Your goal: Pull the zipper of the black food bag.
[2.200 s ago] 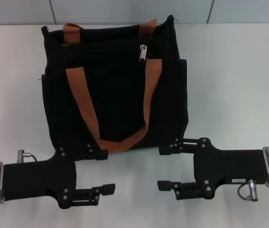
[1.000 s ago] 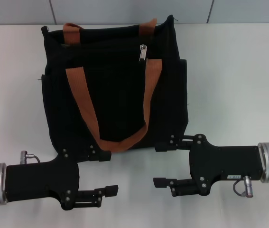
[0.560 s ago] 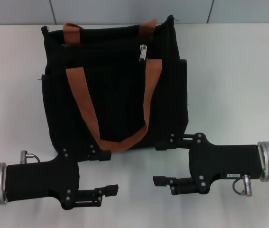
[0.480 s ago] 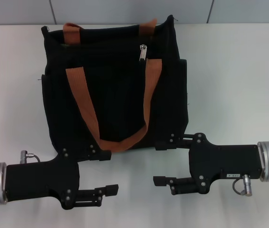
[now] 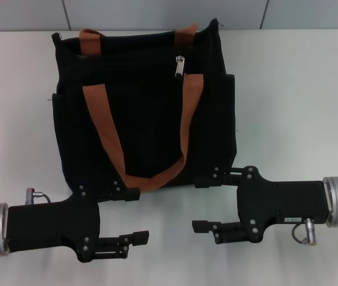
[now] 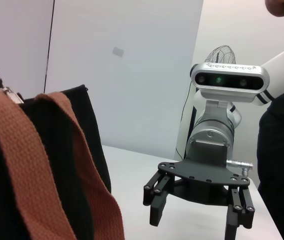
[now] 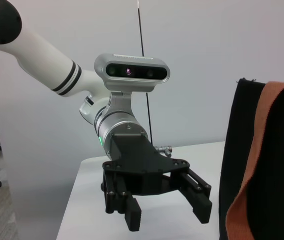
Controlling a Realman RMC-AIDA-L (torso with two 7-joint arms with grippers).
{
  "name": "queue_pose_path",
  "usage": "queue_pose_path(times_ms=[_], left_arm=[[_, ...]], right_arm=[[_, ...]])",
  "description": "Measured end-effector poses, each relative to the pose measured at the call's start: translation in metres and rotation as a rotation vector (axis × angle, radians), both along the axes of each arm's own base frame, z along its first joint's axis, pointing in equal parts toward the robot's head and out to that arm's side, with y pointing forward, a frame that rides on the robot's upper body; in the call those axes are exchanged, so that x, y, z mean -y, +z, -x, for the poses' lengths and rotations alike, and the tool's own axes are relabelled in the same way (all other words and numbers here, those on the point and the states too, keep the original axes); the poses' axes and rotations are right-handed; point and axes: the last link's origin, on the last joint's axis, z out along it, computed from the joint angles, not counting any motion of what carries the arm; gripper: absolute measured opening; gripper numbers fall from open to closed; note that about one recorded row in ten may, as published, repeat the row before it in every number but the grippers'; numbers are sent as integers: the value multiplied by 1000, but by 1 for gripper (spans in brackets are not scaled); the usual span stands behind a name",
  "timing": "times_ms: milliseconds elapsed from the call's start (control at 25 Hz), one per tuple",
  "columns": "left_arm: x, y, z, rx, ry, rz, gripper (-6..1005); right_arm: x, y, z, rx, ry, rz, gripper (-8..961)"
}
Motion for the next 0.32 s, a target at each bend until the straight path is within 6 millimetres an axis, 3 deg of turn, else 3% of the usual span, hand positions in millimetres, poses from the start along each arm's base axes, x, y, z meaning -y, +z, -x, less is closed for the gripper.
queue_pose_path(times_ms=[320], left_arm=[[0,0,0,0,1,0,762]], right_arm=[[0,0,0,0,1,0,752]])
